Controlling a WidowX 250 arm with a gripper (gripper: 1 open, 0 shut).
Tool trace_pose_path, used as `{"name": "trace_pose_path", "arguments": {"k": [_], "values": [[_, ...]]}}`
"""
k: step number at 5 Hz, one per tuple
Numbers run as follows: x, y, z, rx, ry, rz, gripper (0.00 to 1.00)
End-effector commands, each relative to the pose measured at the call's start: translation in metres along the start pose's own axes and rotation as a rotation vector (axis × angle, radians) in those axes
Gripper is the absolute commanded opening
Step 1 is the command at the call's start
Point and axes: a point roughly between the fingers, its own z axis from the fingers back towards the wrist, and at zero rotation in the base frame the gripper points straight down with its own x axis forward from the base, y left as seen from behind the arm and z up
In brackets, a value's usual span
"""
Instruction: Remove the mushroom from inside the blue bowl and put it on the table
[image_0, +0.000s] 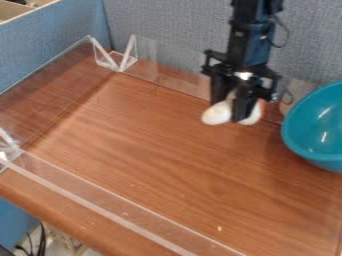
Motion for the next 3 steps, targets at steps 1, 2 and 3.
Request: {"name": "trace_pose_path", "arguments": {"k": [1, 2, 3], "values": [[-0.01, 0.01, 0.022, 0.019, -0.075, 0.001, 0.0], [-0.015, 0.015, 0.015, 0.017, -0.063, 0.01, 0.0], [-0.016, 0.018, 0.009, 0.016, -0.056, 0.012, 0.0]]}}
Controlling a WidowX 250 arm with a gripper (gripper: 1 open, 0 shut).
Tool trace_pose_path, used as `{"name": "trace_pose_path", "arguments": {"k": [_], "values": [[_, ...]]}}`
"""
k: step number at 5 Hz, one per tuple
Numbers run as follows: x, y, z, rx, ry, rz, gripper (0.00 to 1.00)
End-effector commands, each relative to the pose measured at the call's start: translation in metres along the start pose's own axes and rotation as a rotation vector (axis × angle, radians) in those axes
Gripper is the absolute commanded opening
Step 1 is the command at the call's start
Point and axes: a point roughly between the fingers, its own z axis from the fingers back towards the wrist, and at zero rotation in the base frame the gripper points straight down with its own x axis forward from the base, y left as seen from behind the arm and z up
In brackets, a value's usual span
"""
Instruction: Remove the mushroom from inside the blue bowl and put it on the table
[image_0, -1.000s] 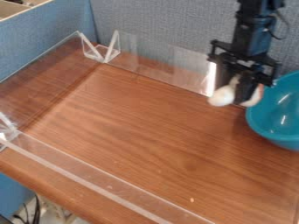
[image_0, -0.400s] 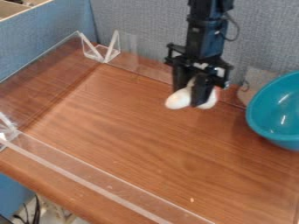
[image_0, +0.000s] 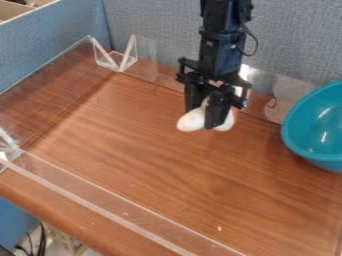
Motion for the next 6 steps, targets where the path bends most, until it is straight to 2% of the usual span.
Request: {"name": "trace_pose_path", "arguments": {"k": [1, 6], "values": [[-0.003, 0.005, 0.018, 0.017, -0.071, 0.006, 0.0], [-0.002, 0.014, -0.015, 0.015, -0.01, 0.011, 0.0]]}}
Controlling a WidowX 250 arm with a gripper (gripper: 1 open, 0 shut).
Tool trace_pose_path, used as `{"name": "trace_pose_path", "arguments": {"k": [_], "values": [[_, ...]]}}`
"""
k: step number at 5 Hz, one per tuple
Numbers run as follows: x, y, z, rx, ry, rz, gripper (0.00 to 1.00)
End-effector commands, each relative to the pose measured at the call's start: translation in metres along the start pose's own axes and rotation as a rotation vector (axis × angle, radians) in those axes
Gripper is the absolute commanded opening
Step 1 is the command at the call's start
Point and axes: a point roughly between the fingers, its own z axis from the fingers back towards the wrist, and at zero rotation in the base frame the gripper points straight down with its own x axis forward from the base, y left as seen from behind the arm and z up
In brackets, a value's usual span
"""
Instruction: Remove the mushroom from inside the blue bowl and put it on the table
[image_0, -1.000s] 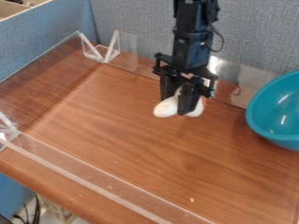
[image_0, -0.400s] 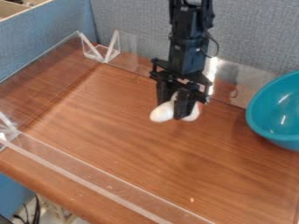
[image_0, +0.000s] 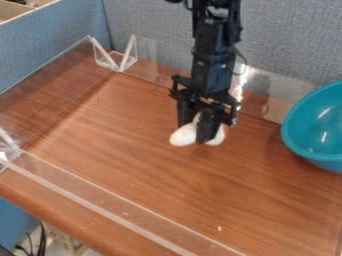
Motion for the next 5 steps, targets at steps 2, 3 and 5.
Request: {"name": "trace_pose_path", "arguments": {"k": [2, 3, 5], "values": [[-0.003, 0.008, 0.007, 0.012, -0.03, 0.015, 0.0], [-0.006, 0.009, 0.008, 0.011, -0.031, 0.02, 0.0], [-0.013, 0.011, 0.014, 0.012, -0.042, 0.026, 0.0]]}}
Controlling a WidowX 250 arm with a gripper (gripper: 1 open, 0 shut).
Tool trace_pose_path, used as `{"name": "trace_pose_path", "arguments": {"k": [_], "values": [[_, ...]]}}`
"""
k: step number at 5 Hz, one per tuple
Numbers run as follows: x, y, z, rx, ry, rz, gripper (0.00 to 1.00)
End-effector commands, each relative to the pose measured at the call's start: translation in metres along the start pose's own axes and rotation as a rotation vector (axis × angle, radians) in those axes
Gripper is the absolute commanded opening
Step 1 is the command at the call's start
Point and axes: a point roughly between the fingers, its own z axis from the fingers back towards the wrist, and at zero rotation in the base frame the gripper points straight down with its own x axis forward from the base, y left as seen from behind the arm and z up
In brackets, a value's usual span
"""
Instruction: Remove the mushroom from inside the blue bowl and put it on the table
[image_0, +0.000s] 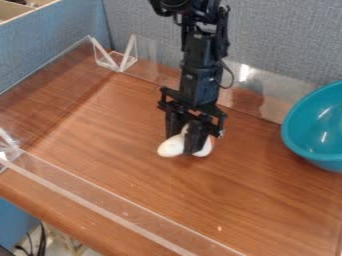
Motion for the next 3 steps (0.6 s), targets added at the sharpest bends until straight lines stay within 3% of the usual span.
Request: {"name": "trace_pose_path", "arguments": {"k": [1, 3], "values": [[-0.007, 0.005, 0.035, 0.036, -0.083, 0.013, 0.0], [-0.016, 0.01, 0.051, 0.07, -0.083, 0.044, 0.0]]}}
